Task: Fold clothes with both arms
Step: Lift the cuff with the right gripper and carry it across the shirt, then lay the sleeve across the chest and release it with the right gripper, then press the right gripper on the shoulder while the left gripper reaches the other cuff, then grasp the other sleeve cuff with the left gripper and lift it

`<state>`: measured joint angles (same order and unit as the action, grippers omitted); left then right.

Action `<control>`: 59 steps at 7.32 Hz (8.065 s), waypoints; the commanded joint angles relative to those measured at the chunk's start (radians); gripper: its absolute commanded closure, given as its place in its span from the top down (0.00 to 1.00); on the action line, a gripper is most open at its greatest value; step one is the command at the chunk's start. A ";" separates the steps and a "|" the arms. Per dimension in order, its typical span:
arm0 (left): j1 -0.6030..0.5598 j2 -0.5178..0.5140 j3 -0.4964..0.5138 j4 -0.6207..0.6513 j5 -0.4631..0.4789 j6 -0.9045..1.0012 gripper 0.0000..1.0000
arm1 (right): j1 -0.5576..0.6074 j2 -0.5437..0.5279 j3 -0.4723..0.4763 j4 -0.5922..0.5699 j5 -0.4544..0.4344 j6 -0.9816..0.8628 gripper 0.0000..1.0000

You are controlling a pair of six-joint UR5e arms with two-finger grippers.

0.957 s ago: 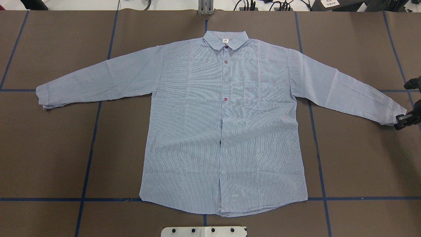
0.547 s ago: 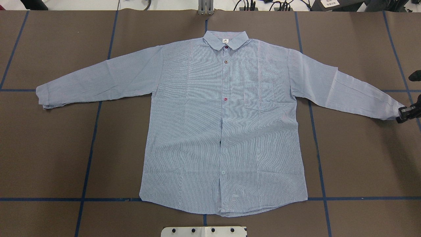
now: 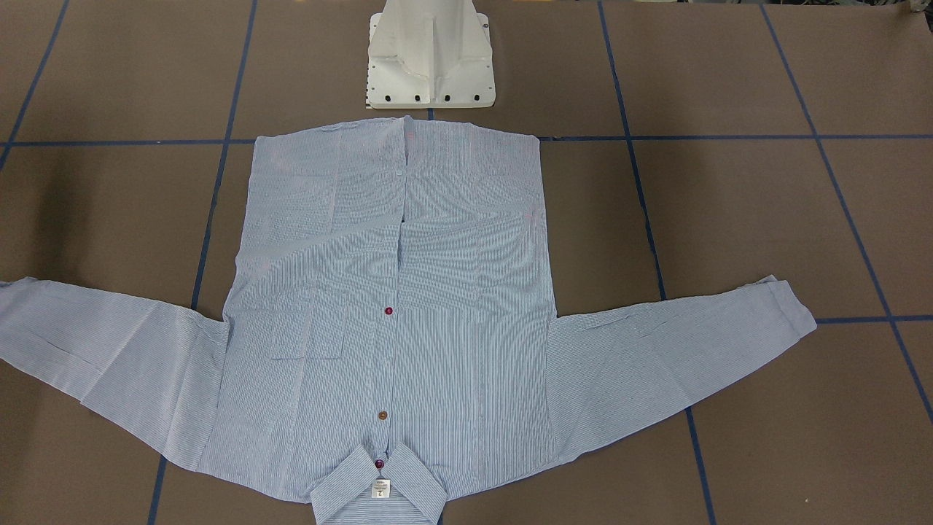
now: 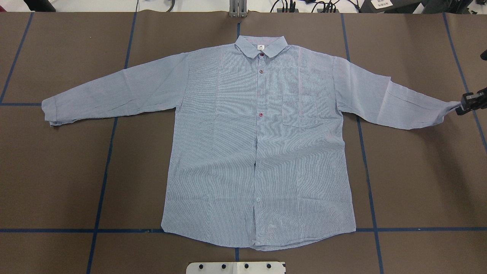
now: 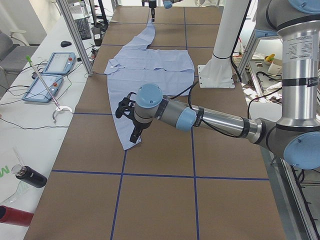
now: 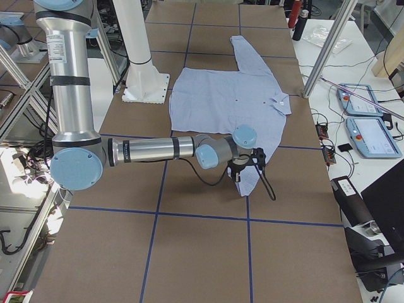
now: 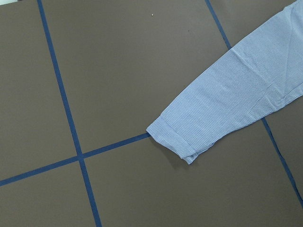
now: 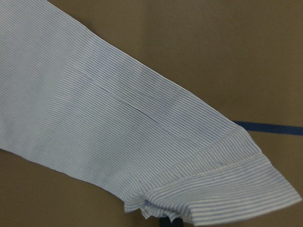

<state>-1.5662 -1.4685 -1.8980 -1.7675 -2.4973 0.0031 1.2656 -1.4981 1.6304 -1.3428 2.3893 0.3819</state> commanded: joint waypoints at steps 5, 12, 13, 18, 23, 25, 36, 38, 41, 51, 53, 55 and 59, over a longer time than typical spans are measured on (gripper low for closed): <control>0.002 0.000 0.014 0.003 0.000 0.000 1.00 | -0.202 0.494 0.209 -0.404 0.045 0.210 0.00; 0.002 0.000 0.036 0.005 -0.002 -0.002 1.00 | -0.557 0.915 -0.315 -0.021 -0.352 0.448 0.00; 0.002 -0.001 0.045 0.003 -0.002 -0.002 1.00 | -0.578 0.917 -0.346 -0.021 -0.381 0.445 0.00; 0.002 -0.001 0.042 0.003 -0.002 -0.002 1.00 | -0.695 0.967 -0.472 0.027 -0.521 0.446 0.29; 0.005 -0.006 0.037 0.000 0.002 -0.008 1.00 | -0.729 0.993 -0.474 0.008 -0.633 0.451 0.99; 0.024 -0.021 0.033 -0.016 0.023 -0.145 1.00 | -0.608 0.964 -0.384 -0.143 -0.422 0.453 0.99; 0.637 -0.210 0.499 -0.696 0.653 -1.239 0.90 | -0.275 0.619 -0.018 -0.484 -0.208 0.120 1.00; 0.646 -0.205 0.490 -0.690 0.657 -1.244 0.85 | -0.270 0.621 -0.018 -0.484 -0.206 0.120 1.00; 0.637 -0.172 0.458 -0.682 0.657 -1.232 0.82 | -0.270 0.625 -0.015 -0.486 -0.206 0.121 1.00; 0.641 -0.145 0.455 -0.681 0.690 -1.239 0.19 | -0.270 0.622 -0.014 -0.484 -0.210 0.123 1.00; 0.637 -0.144 0.436 -0.681 0.684 -1.239 0.00 | -0.270 0.622 -0.012 -0.486 -0.209 0.123 1.00; 0.632 -0.142 0.328 -0.589 0.632 -1.235 0.00 | -0.270 0.621 -0.012 -0.484 -0.208 0.123 1.00; 0.498 -0.330 0.028 -0.148 0.359 -1.241 0.00 | -0.238 0.478 0.093 -0.510 -0.206 0.121 1.00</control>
<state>-1.0109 -1.7083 -1.8124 -2.0362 -2.0223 -1.2332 1.0101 -0.9626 1.6832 -1.8447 2.1825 0.5037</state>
